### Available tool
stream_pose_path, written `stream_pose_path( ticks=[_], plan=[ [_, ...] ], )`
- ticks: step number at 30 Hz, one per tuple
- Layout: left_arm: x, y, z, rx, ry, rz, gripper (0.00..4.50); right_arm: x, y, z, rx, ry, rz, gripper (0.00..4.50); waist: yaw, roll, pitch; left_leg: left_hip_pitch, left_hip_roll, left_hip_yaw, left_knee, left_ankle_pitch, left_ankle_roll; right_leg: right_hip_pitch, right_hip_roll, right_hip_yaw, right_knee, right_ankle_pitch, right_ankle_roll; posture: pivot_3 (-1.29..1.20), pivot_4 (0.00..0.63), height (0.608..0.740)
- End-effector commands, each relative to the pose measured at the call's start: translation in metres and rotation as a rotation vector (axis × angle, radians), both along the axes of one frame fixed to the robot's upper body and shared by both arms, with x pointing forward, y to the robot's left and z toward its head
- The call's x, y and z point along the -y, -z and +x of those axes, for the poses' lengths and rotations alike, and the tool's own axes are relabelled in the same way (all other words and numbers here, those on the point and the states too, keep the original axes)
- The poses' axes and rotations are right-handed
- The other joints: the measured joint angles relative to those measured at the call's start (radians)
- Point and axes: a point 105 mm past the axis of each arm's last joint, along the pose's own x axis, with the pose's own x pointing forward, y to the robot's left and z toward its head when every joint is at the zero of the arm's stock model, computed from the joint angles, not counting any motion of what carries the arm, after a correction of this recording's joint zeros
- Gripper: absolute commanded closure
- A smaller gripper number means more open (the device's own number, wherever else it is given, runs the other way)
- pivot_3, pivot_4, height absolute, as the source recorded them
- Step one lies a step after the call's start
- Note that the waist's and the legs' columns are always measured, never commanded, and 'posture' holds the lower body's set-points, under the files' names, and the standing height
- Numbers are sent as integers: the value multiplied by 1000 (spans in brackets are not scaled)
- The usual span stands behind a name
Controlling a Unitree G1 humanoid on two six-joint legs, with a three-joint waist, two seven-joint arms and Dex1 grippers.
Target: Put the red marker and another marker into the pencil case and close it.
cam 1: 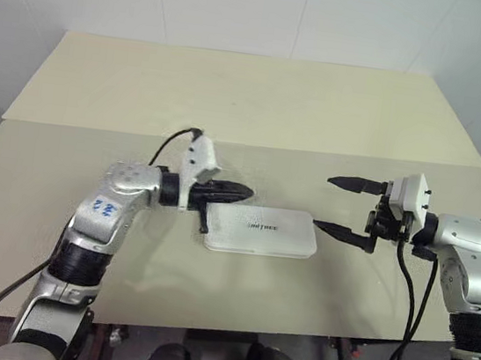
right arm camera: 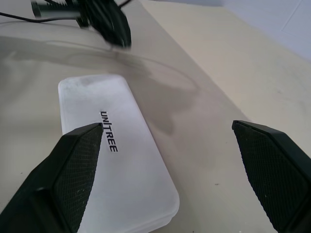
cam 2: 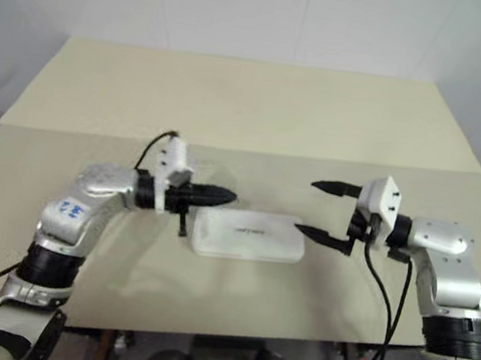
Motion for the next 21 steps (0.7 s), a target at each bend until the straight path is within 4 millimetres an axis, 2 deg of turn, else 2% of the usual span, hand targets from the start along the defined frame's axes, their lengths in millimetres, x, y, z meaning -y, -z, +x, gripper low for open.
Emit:
stream_pose_path(
  ticks=[1, 4, 8, 12, 14, 21],
  plan=[
    [-14, -16, -11, 86, -2, -43, 4287, 1, -9, 1, 40, -15, 8, 0, 3, 0, 0, 0, 0, 0, 0, 0, 0, 0, 0, 0, 0, 0, 0, 0, 150, 740],
    [-34, -12, -24, 89, -29, -63, 3550, 4, -7, 3, 32, -5, 10, 0, 1, 0, 0, 0, 0, 0, 0, 0, 0, 0, 0, 0, 0, 0, 0, 0, 150, 740],
    [-73, -23, -33, 128, -128, -124, 2111, 9, -10, 4, 39, 23, 20, 0, 2, 0, 0, 0, 0, -1, -1, 0, 0, 0, 0, 0, 0, 0, 0, 0, 150, 740],
    [-87, -20, -36, 131, -169, -84, 766, 17, -12, 5, 43, 50, 16, 0, 2, 0, 0, 0, 0, -1, 0, 0, 0, 0, 0, 0, 0, 0, 0, 0, 150, 740],
    [-86, -20, -36, 137, -172, -78, 97, 24, -12, 5, 42, 73, 15, 0, 3, 0, 0, 0, 0, 0, 0, 0, 0, 0, 0, 0, 0, 0, 0, 0, 150, 740],
    [-77, -16, -32, 153, -165, -67, 40, 65, -6, 7, 36, 202, 3, 0, -1, 0, 0, 0, 0, 0, -2, 0, 0, 0, 0, 0, 0, 0, 0, 0, 150, 740]
  ],
)
